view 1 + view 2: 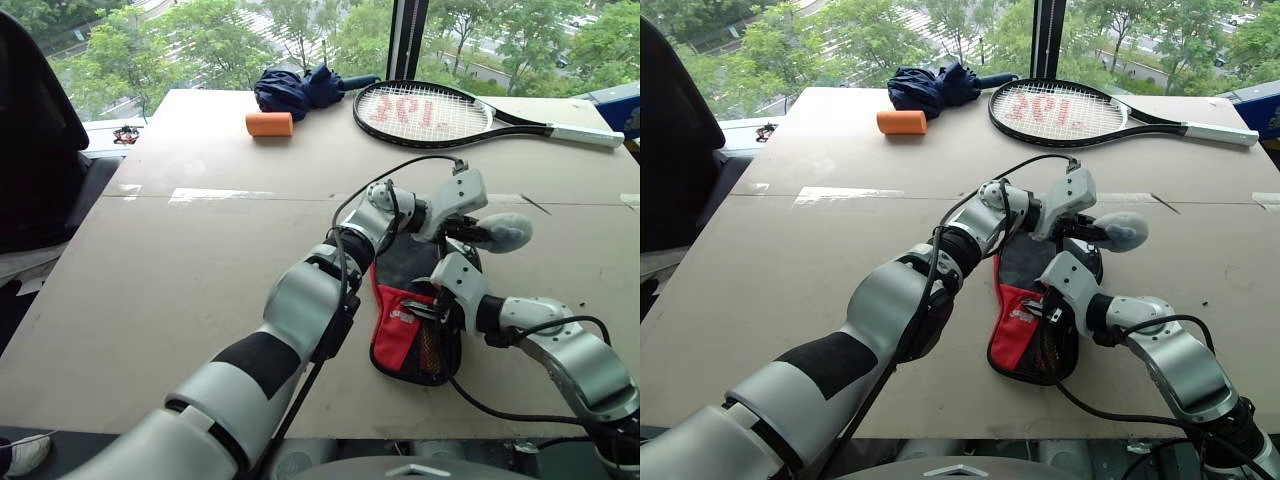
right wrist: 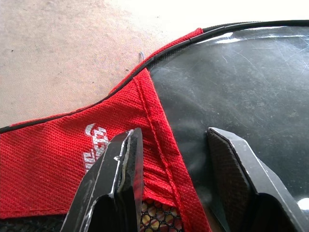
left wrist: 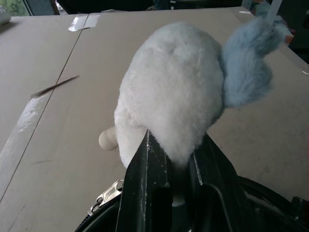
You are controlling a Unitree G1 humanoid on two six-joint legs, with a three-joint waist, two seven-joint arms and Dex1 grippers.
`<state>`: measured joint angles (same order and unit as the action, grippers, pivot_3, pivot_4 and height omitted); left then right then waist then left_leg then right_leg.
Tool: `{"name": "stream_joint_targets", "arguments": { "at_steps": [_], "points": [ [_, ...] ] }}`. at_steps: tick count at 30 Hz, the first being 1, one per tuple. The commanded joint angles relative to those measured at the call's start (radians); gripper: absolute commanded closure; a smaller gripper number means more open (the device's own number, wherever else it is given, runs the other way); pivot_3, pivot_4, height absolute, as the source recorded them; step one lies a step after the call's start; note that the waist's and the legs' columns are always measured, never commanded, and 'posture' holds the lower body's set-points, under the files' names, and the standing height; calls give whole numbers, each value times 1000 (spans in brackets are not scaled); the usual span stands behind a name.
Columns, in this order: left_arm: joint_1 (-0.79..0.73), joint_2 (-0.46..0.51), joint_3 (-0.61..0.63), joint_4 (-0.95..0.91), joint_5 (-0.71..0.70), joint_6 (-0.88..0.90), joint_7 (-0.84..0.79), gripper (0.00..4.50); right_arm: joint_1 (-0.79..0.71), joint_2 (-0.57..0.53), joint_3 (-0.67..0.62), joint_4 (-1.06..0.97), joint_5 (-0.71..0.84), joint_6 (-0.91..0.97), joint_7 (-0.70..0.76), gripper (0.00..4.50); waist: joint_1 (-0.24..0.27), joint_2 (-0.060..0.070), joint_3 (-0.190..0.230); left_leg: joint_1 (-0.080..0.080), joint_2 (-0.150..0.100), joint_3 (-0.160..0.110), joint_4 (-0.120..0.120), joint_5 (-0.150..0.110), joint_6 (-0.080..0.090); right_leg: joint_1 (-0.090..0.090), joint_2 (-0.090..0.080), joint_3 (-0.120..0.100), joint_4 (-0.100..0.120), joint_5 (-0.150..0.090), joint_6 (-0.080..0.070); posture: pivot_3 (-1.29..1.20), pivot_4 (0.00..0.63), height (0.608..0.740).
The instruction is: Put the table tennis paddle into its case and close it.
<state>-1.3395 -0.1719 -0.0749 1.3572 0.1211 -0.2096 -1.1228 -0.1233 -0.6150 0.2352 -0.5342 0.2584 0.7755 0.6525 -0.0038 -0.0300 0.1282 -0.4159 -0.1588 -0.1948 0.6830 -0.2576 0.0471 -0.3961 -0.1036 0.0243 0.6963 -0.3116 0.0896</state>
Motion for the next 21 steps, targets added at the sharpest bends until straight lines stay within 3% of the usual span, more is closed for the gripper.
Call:
{"name": "stream_joint_targets", "arguments": {
  "at_steps": [1,3,9,14,21],
  "points": [
    [-22,-36,23,-47,-19,-33,99,2960,27,-2,86,84,-11,34,26,2431,-4,0,0,0,0,0,0,0,0,0,0,0,0,0,0,0,150,726],
    [-34,-27,47,-50,-47,-23,96,1968,24,-2,87,90,-12,30,29,2431,-6,0,0,0,0,0,0,0,0,0,0,0,0,0,0,0,150,726],
    [-86,12,161,-89,-179,-3,-19,1968,23,-4,90,101,-13,18,36,2431,-8,0,0,0,0,0,0,0,0,0,0,0,0,0,0,0,150,726],
    [-66,59,147,-132,-186,3,-104,1968,16,-3,92,114,-16,10,42,2431,-10,3,-3,1,0,0,0,0,0,0,0,0,0,0,0,0,150,726],
    [109,178,56,-214,-113,13,-90,1968,24,-12,57,106,11,-7,62,2431,-12,7,-6,1,0,0,0,0,0,0,0,1,0,0,0,0,150,726]
  ]
}}
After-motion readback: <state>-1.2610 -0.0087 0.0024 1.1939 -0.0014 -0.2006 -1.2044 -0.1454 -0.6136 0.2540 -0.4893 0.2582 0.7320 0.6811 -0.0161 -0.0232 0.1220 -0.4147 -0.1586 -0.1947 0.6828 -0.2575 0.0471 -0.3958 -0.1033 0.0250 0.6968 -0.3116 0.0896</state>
